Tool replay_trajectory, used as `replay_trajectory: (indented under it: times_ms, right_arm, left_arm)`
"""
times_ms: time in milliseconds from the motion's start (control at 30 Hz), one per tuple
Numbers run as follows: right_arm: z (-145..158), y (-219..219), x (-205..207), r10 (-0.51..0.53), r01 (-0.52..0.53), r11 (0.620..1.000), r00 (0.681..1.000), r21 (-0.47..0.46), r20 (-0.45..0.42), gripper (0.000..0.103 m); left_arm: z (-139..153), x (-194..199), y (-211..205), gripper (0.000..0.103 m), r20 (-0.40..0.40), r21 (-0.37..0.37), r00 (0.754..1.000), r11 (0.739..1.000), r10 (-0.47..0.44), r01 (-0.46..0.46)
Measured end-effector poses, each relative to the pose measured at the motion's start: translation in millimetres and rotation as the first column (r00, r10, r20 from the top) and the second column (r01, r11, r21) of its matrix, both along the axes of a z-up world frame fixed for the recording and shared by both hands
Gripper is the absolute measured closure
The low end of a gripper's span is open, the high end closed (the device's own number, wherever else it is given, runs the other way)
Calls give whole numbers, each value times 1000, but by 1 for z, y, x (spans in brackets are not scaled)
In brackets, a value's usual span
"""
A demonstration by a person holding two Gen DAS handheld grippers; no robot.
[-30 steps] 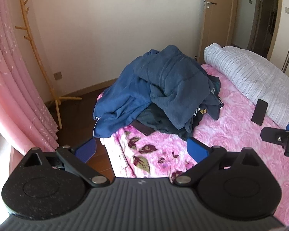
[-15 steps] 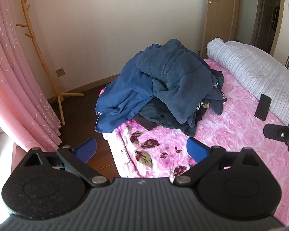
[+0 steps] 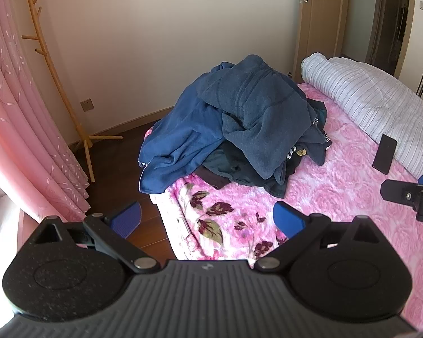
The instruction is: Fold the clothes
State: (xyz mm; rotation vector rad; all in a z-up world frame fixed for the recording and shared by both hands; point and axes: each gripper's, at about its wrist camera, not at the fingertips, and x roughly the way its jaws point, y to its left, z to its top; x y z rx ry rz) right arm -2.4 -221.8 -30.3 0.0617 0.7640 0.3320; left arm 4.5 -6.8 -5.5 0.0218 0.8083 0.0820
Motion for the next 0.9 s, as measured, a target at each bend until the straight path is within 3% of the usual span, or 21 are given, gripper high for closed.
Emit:
replay_trajectory:
  times_ms: [900]
  right_arm:
    - [6,0,9,11,-11,1000,1000,0,-27,14]
  left_arm:
    - [-3,-5,8,4,-10,-1,1000,1000,21,-21]
